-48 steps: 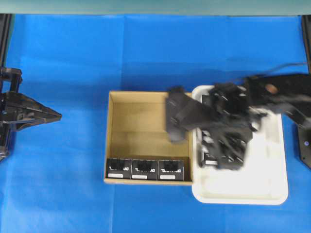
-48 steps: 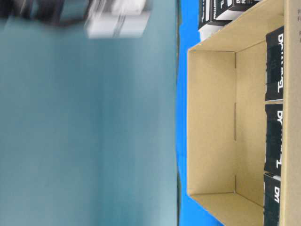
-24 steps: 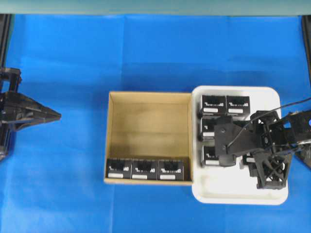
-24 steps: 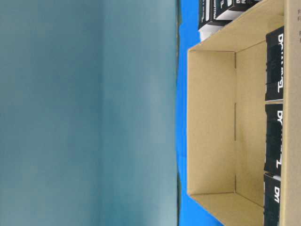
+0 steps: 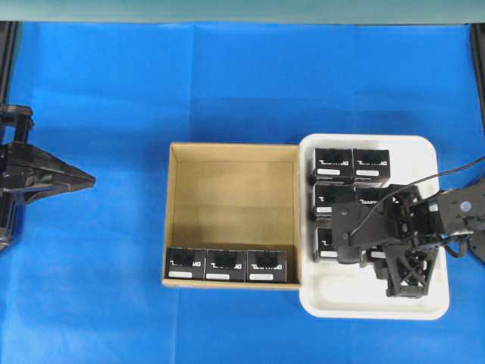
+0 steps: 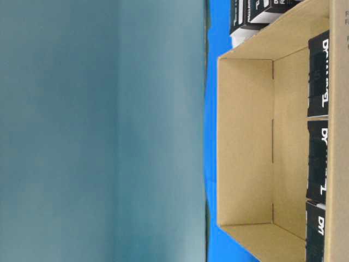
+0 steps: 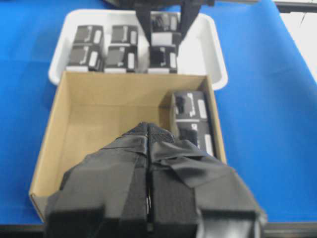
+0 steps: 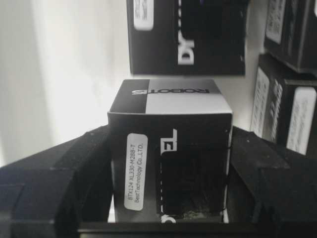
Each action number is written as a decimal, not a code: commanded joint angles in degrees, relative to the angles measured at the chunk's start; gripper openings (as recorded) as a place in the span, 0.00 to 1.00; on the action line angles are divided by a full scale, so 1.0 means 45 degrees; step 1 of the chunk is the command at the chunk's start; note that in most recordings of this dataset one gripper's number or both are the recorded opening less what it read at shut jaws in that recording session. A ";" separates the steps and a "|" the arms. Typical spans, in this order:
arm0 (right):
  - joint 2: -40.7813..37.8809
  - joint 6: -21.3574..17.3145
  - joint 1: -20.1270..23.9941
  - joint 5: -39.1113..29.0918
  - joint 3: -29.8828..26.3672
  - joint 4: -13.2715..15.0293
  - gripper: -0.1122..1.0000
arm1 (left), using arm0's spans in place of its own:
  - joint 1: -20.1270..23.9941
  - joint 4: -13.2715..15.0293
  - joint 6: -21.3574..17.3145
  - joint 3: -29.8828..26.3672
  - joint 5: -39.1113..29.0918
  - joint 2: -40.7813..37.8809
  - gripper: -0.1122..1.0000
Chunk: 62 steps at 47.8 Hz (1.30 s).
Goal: Pick the box from inside the cardboard box.
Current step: 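Lower the black box into the tray's empty lower-right slot, then open the right gripper and raise it away from the tray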
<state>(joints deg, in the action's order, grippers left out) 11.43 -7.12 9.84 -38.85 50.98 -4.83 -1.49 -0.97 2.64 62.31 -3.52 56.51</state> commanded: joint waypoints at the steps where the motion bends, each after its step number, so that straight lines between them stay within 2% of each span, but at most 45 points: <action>1: -0.0293 0.0000 0.0020 0.0352 -0.0078 0.0020 0.67 | 0.0039 0.0000 0.0000 -0.0234 0.0059 -0.0059 0.04; 18: -0.0566 -0.0078 -0.0273 0.0762 0.0176 0.0020 0.67 | 0.0059 -0.0020 0.0000 -0.0234 0.0059 -0.0059 0.04; 26: -0.0586 -0.0488 -0.0605 0.0879 0.0176 0.0039 0.67 | 0.0039 0.0000 0.0000 -0.0234 0.0059 -0.0039 0.04; 41: -0.0605 -0.0527 -0.0547 0.1055 0.0098 0.0039 0.67 | 0.0039 -0.0020 0.0000 -0.0234 0.0059 -0.0059 0.04; 43: -0.0625 -0.0508 -0.0508 0.1094 0.0078 0.0020 0.70 | 0.0039 -0.0020 0.0000 -0.0234 0.0059 -0.0059 0.04; 47: -0.0664 -0.0527 -0.0449 0.1113 0.0000 0.0020 0.85 | 0.0059 0.0000 0.0000 -0.0234 0.0059 -0.0059 0.04; 50: -0.0684 -0.0488 -0.0410 0.1113 -0.0078 0.0039 0.90 | 0.0039 0.0000 0.0000 -0.0234 0.0059 -0.0059 0.04; 62: -0.0586 -0.0547 -0.0391 0.0918 -0.0352 0.0039 0.92 | 0.0039 0.0000 0.0000 -0.0234 0.0039 -0.0039 0.04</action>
<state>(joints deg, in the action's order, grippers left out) 8.53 -9.40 8.00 -34.37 50.36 -4.75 -1.32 -0.97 2.64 62.31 -3.52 56.60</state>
